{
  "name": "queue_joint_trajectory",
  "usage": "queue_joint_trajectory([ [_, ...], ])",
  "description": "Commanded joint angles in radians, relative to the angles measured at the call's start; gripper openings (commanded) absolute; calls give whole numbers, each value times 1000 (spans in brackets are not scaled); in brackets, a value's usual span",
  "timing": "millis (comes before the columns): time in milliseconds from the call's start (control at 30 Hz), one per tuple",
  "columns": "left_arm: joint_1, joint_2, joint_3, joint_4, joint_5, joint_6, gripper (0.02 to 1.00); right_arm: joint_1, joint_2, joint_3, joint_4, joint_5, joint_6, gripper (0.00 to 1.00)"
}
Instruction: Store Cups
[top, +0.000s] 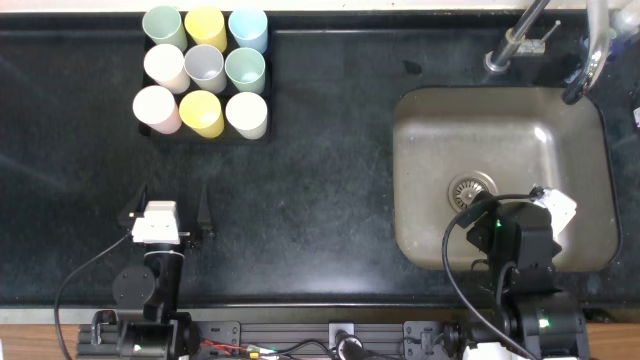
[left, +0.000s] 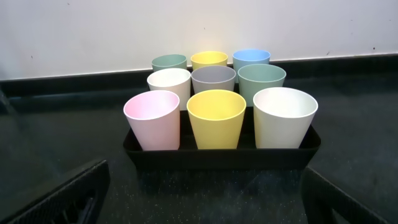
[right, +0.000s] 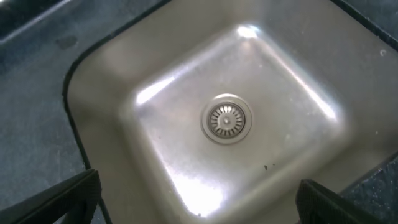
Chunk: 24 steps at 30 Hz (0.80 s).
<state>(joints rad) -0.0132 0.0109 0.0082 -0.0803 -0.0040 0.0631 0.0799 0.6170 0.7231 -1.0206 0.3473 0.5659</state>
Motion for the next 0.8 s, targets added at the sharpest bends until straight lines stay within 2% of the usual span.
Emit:
queue_joint_trajectory([
  [33,-6,-8,0,-4,3,23,1000,-2,-14,-3,46,11,3,998],
  [133,-6,-8,0,-4,3,23,1000,-2,-24,-8,197,11,3,996],
  [367,-6,-8,0,-4,3,23,1000,-3,-123,-212,783,12,3,993],
  [800,-6,-8,0,-4,3,23,1000,-2,-314,-478,840,12,3,993],
])
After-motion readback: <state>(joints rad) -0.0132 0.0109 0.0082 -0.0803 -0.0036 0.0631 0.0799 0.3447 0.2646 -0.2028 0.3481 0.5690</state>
